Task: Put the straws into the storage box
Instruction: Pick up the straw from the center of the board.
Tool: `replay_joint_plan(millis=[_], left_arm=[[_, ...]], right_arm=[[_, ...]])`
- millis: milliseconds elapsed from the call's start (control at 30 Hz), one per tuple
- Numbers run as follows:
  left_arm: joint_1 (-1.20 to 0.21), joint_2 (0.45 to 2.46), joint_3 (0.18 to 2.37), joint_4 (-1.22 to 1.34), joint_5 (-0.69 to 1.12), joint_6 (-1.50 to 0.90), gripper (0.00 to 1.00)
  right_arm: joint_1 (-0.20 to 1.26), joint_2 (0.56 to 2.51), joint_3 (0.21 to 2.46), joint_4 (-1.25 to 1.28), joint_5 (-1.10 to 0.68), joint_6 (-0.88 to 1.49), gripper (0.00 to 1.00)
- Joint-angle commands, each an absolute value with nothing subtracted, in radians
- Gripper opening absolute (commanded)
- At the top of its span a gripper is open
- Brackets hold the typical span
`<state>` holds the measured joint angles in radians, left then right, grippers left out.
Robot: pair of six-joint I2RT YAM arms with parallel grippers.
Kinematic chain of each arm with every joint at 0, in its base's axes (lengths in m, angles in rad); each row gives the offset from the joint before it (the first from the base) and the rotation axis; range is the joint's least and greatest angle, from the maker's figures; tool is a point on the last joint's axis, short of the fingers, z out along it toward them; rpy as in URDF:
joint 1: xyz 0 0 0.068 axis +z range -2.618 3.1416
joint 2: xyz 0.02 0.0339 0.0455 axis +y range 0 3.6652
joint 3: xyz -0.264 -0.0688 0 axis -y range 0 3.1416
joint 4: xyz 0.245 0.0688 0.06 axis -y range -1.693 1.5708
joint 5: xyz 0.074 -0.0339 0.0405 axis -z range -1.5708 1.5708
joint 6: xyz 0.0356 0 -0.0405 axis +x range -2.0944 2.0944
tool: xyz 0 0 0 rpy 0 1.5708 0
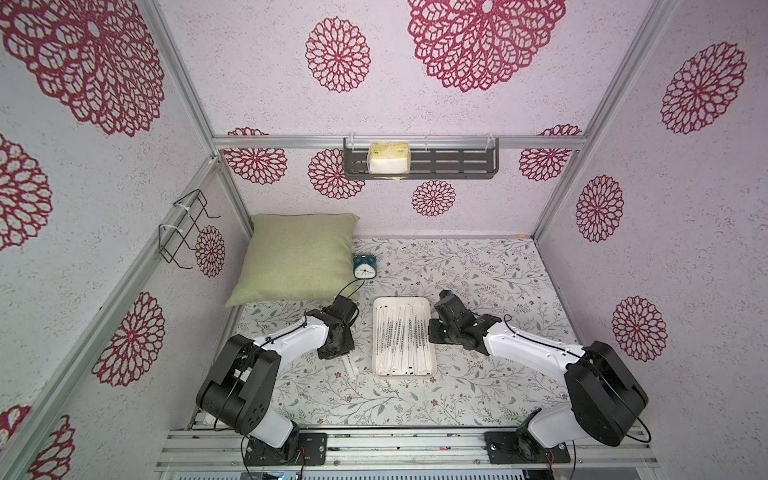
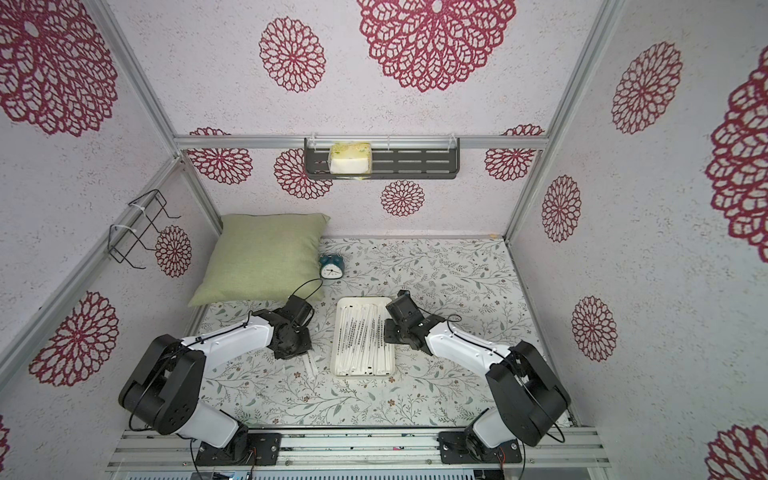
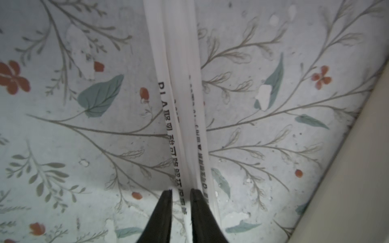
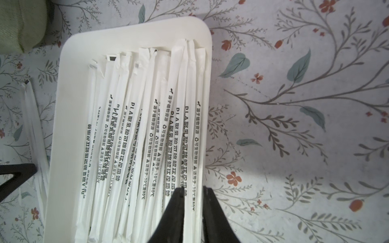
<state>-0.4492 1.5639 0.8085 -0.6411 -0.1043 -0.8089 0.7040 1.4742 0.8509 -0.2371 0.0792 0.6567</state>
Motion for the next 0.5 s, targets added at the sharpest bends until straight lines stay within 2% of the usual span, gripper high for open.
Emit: replay_joint_plan(millis=[0,67,133,200,267,467], left_arm=[[-0.436,1.537,0.784,-0.678,-0.147,-0.802,0.18],[-0.433,1.49,0.772,-0.731,-0.201,-0.824,0.18],[-0.427,1.449,0.771,-0.757,-0.218,-0.836,0.22],[-0.425,1.428,0.786,-0.759,-0.215,-0.834,0.36],[-0.423,1.439,0.804,-0.753,-0.213,-0.824,0.44],[-0.397,1.516,0.816,-0.697,-0.187,-0.77,0.46]], right_arm=[[0.71,1.48,0.888,-0.244,0.103,0.67,0.23],[0.71,1.484,0.889,-0.241,0.1,0.671,0.23],[0.712,1.492,0.891,-0.234,0.094,0.671,0.23],[0.715,1.505,0.899,-0.233,0.089,0.669,0.23],[0.719,1.517,0.911,-0.234,0.086,0.666,0.23],[0.726,1.514,0.92,-0.241,0.09,0.663,0.23]])
